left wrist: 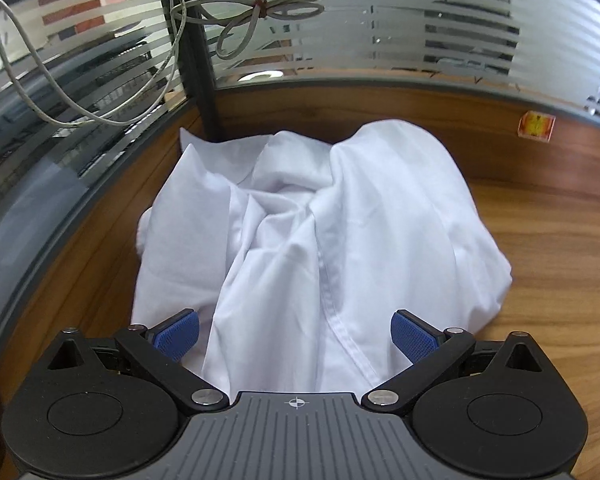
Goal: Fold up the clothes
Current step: 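Pinch a fold of the white shirt with the left gripper and lift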
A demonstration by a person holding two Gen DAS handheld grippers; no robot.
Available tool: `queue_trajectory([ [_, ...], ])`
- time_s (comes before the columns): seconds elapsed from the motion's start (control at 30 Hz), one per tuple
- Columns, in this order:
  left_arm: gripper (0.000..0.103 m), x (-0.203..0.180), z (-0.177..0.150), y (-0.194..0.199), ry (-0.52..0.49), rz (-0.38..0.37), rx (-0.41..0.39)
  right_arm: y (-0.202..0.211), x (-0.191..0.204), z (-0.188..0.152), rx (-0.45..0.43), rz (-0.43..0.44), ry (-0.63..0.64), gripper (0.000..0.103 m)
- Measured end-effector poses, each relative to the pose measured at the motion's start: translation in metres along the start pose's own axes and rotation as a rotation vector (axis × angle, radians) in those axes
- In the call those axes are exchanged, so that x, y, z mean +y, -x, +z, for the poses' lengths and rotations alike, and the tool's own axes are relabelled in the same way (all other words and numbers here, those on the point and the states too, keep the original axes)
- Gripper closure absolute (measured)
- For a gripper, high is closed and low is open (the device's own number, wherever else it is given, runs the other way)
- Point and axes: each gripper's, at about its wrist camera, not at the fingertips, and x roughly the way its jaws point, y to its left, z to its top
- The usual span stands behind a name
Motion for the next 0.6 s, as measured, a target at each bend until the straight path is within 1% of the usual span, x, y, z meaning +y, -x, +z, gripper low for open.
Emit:
queue_trajectory([
  [0.07,0.004,0.003,0.001,-0.006,0.011,0.012,-0.006,0.0,-0.001,0.0,0.001,0.0,-0.008,0.0],
  [0.1,0.008,0.004,0.001,-0.01,0.017,0.02,-0.005,-0.001,-0.002,-0.001,0.001,0.0,-0.012,0.0],
  [0.13,0.017,0.006,0.0,-0.014,0.022,0.009,0.0,-0.001,-0.002,-0.001,0.002,0.0,-0.016,0.0],
  [0.17,0.02,0.008,-0.001,-0.018,0.028,-0.001,0.006,-0.001,-0.003,-0.001,0.002,0.001,-0.021,0.0],
  [0.2,0.026,0.01,-0.001,-0.023,0.042,-0.006,0.023,-0.001,-0.004,-0.001,0.002,0.001,-0.025,0.0],
  [0.23,0.033,0.012,-0.002,-0.025,0.072,-0.013,0.036,-0.001,-0.005,-0.001,0.003,0.003,-0.034,0.0],
  [0.27,0.039,0.015,-0.004,-0.026,0.124,-0.041,0.045,0.0,-0.007,-0.002,0.003,0.005,-0.043,0.0],
  [0.3,0.057,0.018,-0.006,-0.027,0.177,-0.069,0.054,0.0,-0.009,-0.002,0.003,0.007,-0.052,0.0],
  [0.33,0.068,0.021,-0.008,-0.027,0.236,-0.105,0.068,0.001,-0.011,-0.003,0.003,0.008,-0.061,0.0],
  [0.37,0.072,0.019,-0.01,-0.025,0.256,-0.109,0.071,0.001,-0.013,-0.004,0.003,0.01,-0.07,0.0],
  [0.4,0.081,0.017,-0.012,-0.024,0.272,-0.113,0.074,0.002,-0.015,-0.005,0.003,0.012,-0.08,0.0],
  [0.43,0.088,0.012,-0.013,-0.021,0.257,-0.111,0.07,0.002,-0.017,-0.005,0.002,0.015,-0.087,0.0],
  [0.47,0.092,0.007,-0.014,-0.018,0.244,-0.11,0.067,0.002,-0.019,-0.005,0.001,0.018,-0.095,0.0],
  [0.5,0.095,0.003,-0.015,-0.015,0.238,-0.114,0.065,0.002,-0.02,-0.005,0.001,0.02,-0.102,0.0],
  [0.53,0.095,-0.002,-0.016,-0.011,0.231,-0.119,0.064,0.002,-0.021,-0.005,0.0,0.023,-0.105,0.0],
  [0.6,0.095,-0.013,-0.019,-0.004,0.206,-0.159,0.06,0.002,-0.021,-0.005,-0.005,0.035,-0.104,0.0],
])
